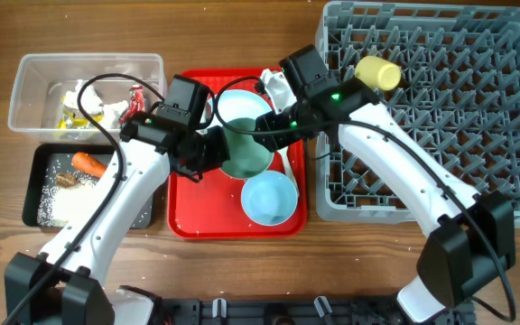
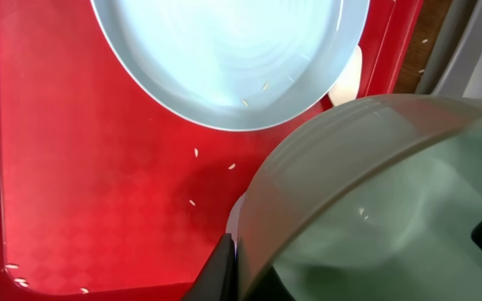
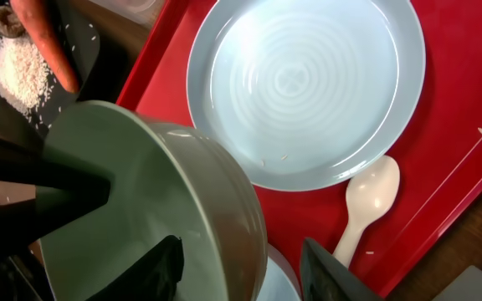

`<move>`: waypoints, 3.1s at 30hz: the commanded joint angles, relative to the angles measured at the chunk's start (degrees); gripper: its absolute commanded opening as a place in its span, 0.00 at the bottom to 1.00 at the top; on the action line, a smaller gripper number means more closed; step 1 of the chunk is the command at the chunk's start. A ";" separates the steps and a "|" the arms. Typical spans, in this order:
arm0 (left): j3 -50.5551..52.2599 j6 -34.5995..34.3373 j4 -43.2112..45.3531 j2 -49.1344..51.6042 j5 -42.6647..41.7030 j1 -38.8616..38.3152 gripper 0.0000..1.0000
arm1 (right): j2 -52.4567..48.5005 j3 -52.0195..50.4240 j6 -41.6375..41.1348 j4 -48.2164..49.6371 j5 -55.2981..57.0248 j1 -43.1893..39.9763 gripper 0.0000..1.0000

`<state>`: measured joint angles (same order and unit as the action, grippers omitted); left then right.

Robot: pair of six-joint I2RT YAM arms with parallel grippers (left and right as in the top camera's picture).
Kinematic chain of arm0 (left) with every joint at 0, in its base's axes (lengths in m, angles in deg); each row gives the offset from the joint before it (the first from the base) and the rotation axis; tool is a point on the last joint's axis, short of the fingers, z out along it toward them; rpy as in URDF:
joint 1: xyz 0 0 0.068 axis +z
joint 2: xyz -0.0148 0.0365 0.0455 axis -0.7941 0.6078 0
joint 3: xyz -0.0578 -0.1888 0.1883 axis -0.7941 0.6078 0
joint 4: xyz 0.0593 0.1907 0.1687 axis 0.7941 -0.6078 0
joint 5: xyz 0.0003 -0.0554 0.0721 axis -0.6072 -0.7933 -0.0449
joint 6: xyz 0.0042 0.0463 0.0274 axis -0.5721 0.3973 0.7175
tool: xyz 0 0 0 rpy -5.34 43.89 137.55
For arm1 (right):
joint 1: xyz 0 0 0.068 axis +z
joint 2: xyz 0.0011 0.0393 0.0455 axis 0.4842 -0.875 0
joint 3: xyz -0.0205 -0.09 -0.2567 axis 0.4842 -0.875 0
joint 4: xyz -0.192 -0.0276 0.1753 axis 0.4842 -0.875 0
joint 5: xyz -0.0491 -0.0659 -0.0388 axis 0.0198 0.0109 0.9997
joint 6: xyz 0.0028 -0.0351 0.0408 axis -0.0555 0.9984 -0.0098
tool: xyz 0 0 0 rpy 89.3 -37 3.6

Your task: Sort waste into correct bins and load items into the dishwasher rack

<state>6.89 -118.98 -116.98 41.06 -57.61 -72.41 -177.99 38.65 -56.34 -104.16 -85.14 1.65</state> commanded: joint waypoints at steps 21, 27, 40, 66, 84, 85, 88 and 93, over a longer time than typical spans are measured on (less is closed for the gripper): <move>-0.92 -0.61 0.76 -0.44 -1.70 -0.20 0.04 | 0.87 1.25 -8.31 -0.09 12.09 0.72 0.63; -0.92 -0.63 0.79 -0.44 -1.68 -0.20 0.04 | 2.47 1.99 -9.18 -3.19 18.45 4.04 0.63; -0.92 -0.81 0.87 -0.44 -1.70 -0.20 0.04 | 2.47 1.88 -9.25 -2.05 18.38 5.46 0.29; -6.69 0.55 0.98 -12.94 -2.12 7.91 0.58 | 7.34 3.52 -11.72 6.43 49.62 -6.12 0.04; -6.69 0.52 0.98 -14.51 -0.76 8.11 1.00 | -6.67 3.28 35.28 54.16 75.38 -39.23 0.04; -6.69 0.52 0.98 -14.51 -0.76 8.11 1.00 | -8.79 3.28 38.38 57.70 76.59 -40.15 0.04; -6.69 0.52 0.96 -14.51 -0.76 8.11 1.00 | -14.99 3.28 49.35 66.16 76.67 -41.16 0.04; -6.69 0.52 0.98 -14.51 -0.76 8.11 1.00 | -22.34 3.28 53.99 71.93 76.70 -40.92 0.04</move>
<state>0.88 -118.89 -116.15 26.70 -58.94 -64.56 -197.64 41.43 -7.80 -33.19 -10.02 -39.74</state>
